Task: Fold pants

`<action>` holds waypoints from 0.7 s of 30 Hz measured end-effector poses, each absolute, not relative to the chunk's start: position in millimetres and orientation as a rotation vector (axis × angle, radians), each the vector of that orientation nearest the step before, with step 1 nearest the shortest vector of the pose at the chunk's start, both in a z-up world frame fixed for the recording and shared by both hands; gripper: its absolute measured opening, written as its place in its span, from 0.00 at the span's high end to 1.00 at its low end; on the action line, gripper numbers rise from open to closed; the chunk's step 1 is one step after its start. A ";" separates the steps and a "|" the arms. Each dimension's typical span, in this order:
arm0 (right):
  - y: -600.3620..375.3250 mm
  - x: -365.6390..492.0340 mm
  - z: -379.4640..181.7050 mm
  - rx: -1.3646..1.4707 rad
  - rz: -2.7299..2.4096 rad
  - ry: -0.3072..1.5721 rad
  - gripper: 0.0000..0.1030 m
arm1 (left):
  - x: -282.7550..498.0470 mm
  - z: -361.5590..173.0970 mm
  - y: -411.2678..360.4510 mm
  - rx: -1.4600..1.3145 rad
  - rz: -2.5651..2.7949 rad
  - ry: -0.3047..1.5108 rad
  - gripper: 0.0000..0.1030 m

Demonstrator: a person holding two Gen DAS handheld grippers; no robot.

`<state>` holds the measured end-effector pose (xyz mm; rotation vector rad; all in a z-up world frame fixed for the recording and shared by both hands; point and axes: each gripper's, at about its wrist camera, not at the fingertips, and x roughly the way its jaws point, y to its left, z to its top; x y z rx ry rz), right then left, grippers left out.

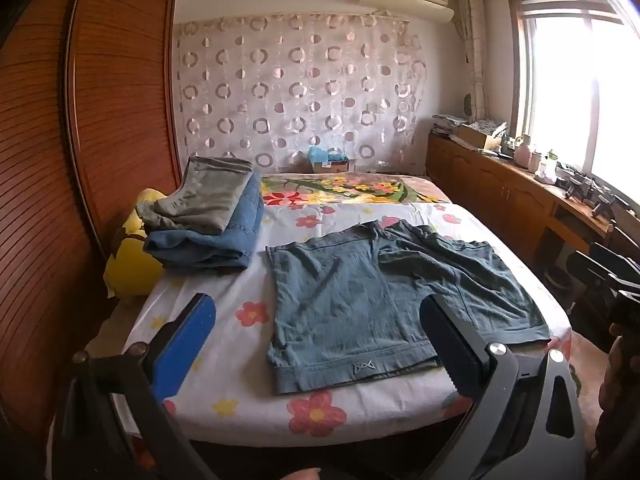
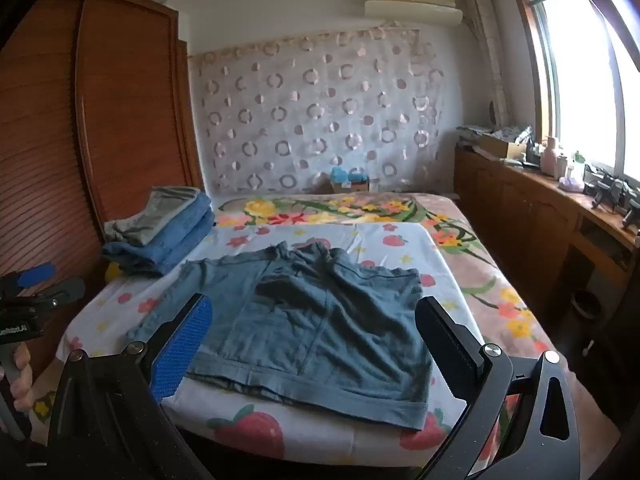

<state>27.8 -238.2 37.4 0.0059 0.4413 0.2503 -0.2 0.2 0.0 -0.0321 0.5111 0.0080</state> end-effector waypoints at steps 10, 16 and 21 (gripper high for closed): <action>-238.4 26.2 38.9 0.019 0.254 0.438 0.00 | -0.3 0.1 0.2 -0.038 0.007 0.512 0.00; -238.4 24.9 38.9 0.021 0.256 0.437 0.00 | 0.1 0.0 0.1 -0.038 0.007 0.518 0.00; -239.6 23.0 39.1 0.021 0.257 0.436 0.00 | -1.6 -1.6 -0.9 -0.037 0.006 0.519 0.00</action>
